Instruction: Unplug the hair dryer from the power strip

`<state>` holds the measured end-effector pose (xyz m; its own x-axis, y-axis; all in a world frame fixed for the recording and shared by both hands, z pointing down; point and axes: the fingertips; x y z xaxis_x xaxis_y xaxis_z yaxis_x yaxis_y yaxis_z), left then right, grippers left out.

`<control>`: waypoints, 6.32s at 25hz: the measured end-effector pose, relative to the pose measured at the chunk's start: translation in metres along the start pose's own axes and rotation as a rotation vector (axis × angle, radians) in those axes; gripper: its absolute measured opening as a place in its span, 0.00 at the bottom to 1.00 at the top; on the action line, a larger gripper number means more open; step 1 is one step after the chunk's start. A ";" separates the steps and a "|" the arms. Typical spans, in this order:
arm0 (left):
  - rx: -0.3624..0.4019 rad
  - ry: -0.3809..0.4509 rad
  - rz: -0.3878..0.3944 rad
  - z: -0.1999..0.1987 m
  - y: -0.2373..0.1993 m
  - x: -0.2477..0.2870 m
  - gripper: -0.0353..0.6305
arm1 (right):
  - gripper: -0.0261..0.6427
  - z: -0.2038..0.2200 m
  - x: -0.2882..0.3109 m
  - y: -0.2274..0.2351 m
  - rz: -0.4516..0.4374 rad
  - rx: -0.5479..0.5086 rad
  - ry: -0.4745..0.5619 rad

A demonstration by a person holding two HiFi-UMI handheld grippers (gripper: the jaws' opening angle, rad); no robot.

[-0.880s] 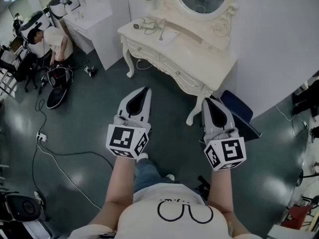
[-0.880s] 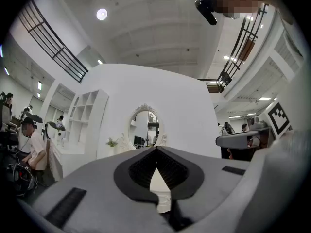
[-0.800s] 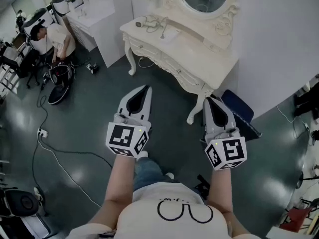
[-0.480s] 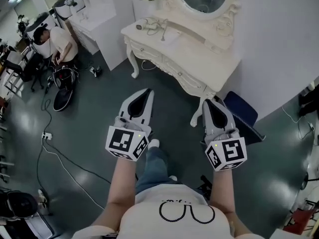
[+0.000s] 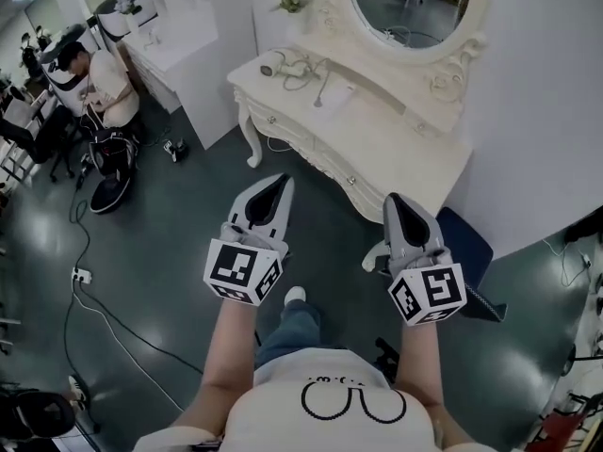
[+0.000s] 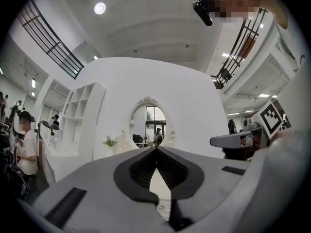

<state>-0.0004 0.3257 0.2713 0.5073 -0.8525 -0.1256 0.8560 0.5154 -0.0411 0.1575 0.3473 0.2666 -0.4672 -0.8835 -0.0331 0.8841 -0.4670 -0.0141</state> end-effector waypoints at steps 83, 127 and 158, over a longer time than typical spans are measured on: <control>-0.175 -0.780 0.406 0.319 -0.218 0.416 0.14 | 0.54 0.324 0.500 0.195 -0.388 -0.102 -0.794; -0.154 -0.776 0.384 0.315 -0.228 0.420 0.13 | 0.40 0.320 0.525 0.201 -0.205 -0.039 -0.646; -0.056 -0.754 0.379 0.314 -0.229 0.414 0.12 | 0.26 0.321 0.532 0.206 -0.146 -0.014 -0.705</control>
<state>0.0446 -0.1722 0.5400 0.7068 -0.4403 0.5537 0.6183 0.7648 -0.1810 0.0902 -0.2309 0.5666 -0.4671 -0.6273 0.6231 0.8104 -0.5856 0.0180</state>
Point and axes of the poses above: the fingertips, and each gripper's own axes: x forward along the fingers, y to its right, z out of its underside
